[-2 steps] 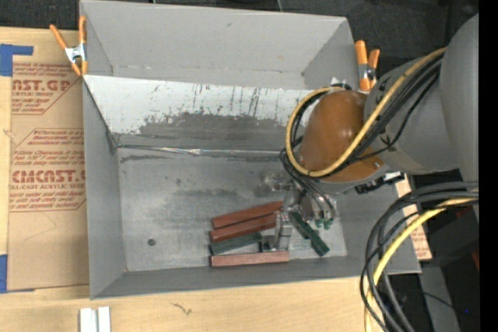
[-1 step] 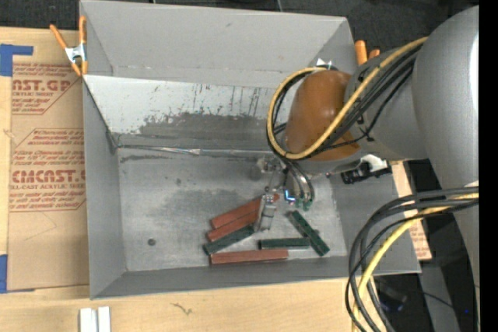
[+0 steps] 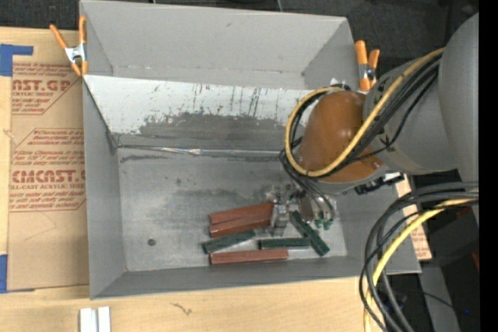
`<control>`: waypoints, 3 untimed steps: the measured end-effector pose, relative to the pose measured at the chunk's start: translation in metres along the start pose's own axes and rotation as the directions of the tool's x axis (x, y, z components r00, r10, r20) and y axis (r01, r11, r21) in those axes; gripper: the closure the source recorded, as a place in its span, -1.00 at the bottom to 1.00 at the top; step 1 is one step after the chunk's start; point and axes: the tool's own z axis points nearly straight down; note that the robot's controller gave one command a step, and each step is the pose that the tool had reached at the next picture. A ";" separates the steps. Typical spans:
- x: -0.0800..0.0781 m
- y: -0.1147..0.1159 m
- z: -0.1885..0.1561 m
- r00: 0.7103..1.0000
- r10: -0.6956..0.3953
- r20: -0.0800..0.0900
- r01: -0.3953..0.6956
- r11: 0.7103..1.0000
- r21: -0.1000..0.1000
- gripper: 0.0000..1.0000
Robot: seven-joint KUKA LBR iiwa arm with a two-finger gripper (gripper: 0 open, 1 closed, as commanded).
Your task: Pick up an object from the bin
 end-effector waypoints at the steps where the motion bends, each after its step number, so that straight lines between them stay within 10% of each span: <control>1: 0.000 0.000 0.000 1.000 0.000 0.000 0.000 1.000 0.000 1.00; 3: 0.000 0.000 -0.006 1.000 0.000 0.000 0.000 1.000 0.000 1.00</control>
Offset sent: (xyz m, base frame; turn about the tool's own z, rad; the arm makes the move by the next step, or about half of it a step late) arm -0.0002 0.0000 0.0137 0.0000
